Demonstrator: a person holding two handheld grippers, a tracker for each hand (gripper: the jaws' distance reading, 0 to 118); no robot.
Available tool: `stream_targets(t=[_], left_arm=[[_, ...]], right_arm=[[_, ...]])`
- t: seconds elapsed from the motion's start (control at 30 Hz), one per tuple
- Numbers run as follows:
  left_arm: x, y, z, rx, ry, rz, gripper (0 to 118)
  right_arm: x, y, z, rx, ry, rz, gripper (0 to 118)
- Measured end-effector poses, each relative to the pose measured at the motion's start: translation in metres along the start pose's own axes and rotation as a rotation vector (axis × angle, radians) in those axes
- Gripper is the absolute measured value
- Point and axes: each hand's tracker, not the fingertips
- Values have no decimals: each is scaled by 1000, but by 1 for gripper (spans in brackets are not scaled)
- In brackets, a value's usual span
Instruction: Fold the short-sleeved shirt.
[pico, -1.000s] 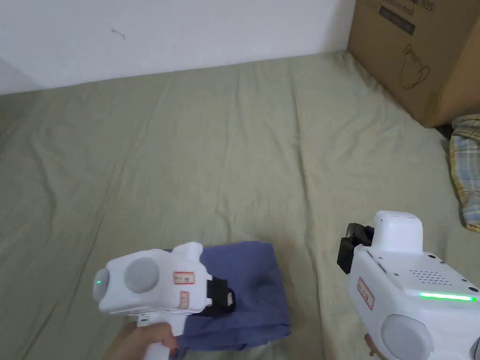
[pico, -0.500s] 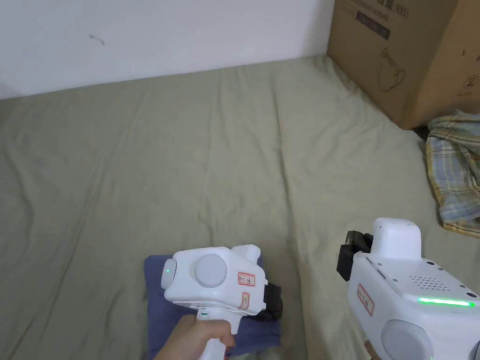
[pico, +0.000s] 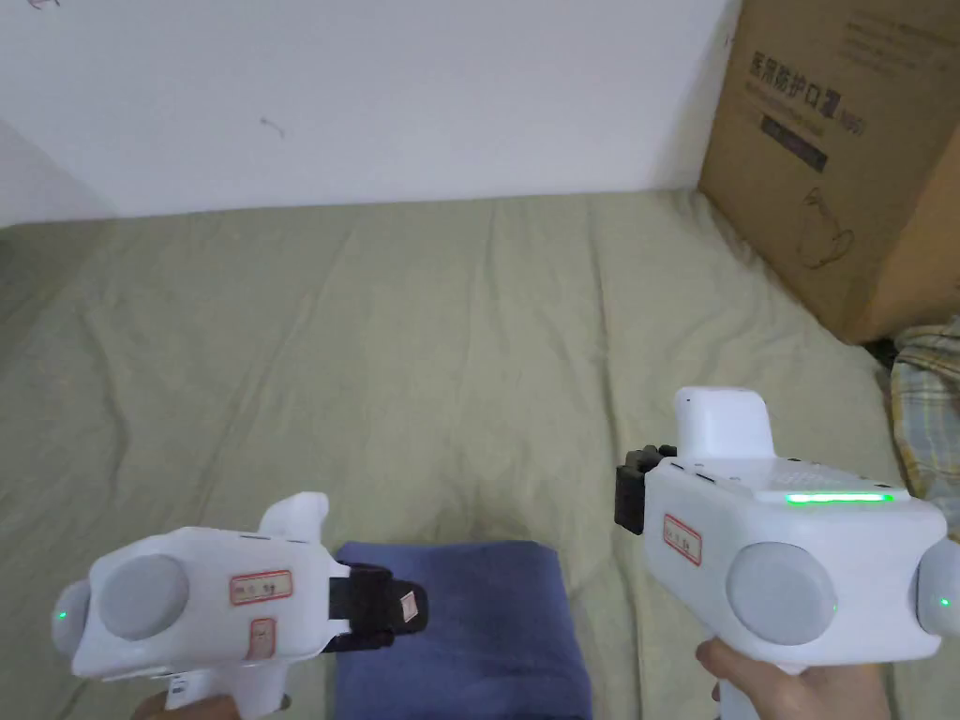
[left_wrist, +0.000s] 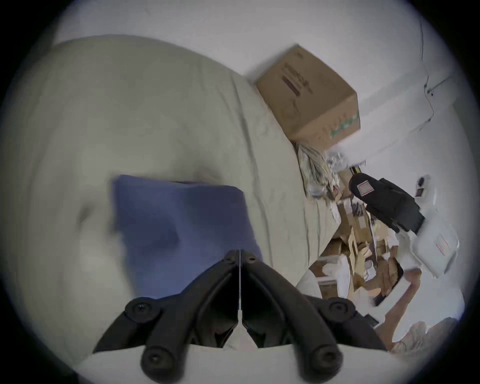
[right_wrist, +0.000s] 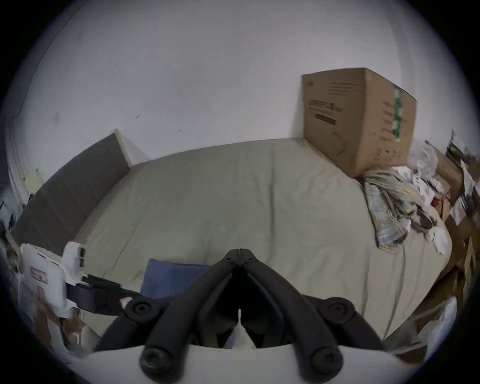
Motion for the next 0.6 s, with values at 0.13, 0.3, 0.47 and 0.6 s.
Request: stream_targets(t=[0.13,0.3,0.47,0.6], left_arm=[[-46,-21,39,45,70,89,1],[-88,-51,63,86,70,201,1],[-109,-66,70,87,64,227,1],[-116,-68,63,65,-8,262,4]], right_arm=[[-33,-3,-40,-194,119,-4,0],[-59,-39,-108,-490,151,27,0],[-67,-75,-141,-573,91,38,0],[-67,-76,-142,-568,82,24,0]])
